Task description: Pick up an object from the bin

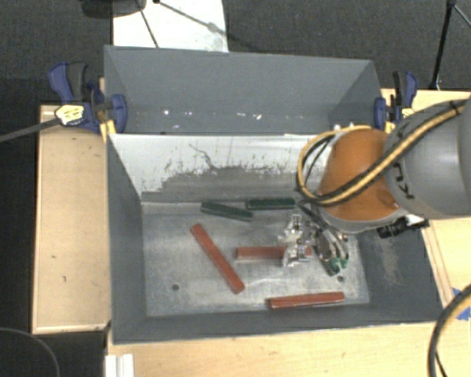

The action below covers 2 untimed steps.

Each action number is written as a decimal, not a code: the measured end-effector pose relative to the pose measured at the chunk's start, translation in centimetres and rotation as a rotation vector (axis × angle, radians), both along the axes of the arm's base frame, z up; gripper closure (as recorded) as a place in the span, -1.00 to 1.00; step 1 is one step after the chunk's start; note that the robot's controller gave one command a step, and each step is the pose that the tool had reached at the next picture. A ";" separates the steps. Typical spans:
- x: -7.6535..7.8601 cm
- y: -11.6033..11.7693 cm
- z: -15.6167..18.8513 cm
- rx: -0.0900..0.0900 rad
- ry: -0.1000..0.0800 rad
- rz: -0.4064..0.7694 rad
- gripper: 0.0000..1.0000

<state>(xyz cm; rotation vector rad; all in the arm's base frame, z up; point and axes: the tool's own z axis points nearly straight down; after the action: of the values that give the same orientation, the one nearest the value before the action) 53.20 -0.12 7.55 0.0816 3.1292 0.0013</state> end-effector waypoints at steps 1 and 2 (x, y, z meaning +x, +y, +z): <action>0.0 0.0 0.0 0.000 0.000 0.001 1.00; 0.0 0.3 4.6 0.000 0.015 -0.003 1.00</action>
Offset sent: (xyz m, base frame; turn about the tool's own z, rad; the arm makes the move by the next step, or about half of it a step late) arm 0.0021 0.0043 0.0643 0.0081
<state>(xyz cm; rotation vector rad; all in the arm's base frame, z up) 53.16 0.21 12.11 0.0866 3.1437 0.0012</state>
